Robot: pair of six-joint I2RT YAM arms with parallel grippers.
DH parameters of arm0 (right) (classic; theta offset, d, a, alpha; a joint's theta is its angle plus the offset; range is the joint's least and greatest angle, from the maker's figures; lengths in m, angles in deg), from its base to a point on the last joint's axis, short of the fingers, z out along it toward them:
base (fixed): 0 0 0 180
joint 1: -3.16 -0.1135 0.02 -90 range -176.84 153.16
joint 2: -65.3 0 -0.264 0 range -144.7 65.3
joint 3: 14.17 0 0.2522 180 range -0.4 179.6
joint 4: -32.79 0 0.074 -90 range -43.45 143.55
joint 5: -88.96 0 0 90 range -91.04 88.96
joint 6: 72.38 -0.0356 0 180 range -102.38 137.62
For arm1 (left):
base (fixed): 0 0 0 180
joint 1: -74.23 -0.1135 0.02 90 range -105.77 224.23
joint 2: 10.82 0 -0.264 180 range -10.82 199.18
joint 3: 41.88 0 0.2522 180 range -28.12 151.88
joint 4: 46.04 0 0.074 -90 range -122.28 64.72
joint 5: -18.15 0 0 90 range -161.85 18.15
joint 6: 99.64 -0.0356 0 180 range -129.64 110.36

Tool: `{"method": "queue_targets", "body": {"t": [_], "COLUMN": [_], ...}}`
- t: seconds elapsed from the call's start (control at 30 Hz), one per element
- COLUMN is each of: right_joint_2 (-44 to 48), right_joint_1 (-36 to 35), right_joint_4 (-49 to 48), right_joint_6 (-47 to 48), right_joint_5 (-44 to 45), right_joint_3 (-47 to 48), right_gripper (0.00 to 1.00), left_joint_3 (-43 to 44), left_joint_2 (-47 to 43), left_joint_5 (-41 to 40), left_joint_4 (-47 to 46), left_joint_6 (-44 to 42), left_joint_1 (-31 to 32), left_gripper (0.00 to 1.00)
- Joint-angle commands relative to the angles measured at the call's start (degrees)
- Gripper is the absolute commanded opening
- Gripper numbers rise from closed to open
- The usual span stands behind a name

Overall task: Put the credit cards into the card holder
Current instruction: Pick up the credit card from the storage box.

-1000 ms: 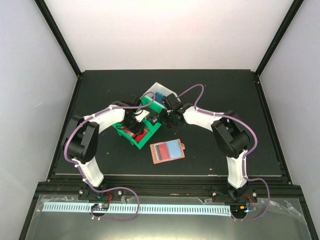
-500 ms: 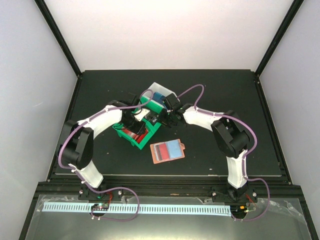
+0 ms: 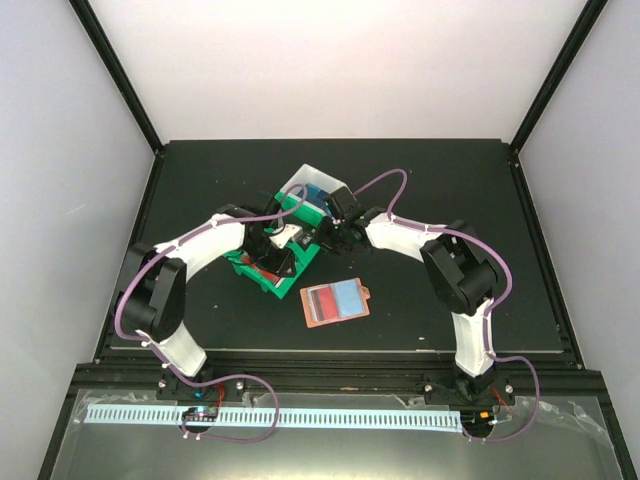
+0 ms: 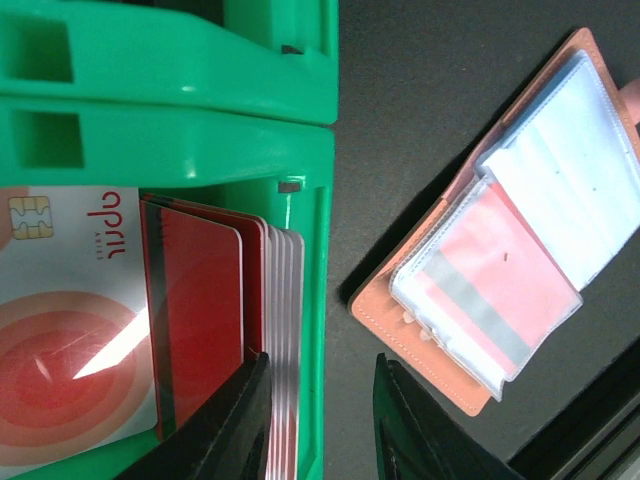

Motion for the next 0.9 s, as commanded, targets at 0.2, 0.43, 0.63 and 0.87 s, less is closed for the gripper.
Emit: {"method": "queue_targets", "body": {"t": [0.2,0.43,0.63,0.87], "right_joint_2": [-3.0,-3.2,-3.3,-3.6], "right_joint_1": [-0.3,-0.3,-0.3,-0.3], "right_joint_4": [2.2,2.3,2.3,2.4], "right_joint_6": [-0.2,0.0,0.2,0.3], "right_joint_5": [0.0,0.0,0.0,-0.1], "right_joint_3": [0.1,0.2,0.3,0.5], "right_gripper": [0.26,0.26,0.26,0.26], "left_joint_3": [2.5,4.9,2.3,0.6], "left_joint_2": [-1.7,-3.8,-4.6,-0.1], "left_joint_5": [5.4,2.4,-5.2,-7.3], "left_joint_4": [2.5,2.7,-0.9,-2.0], "left_joint_6": [1.6,1.7,3.6,2.5], "left_joint_1": [0.4,0.4,0.4,2.6], "left_gripper": [0.35,0.49,0.68,0.7]}}
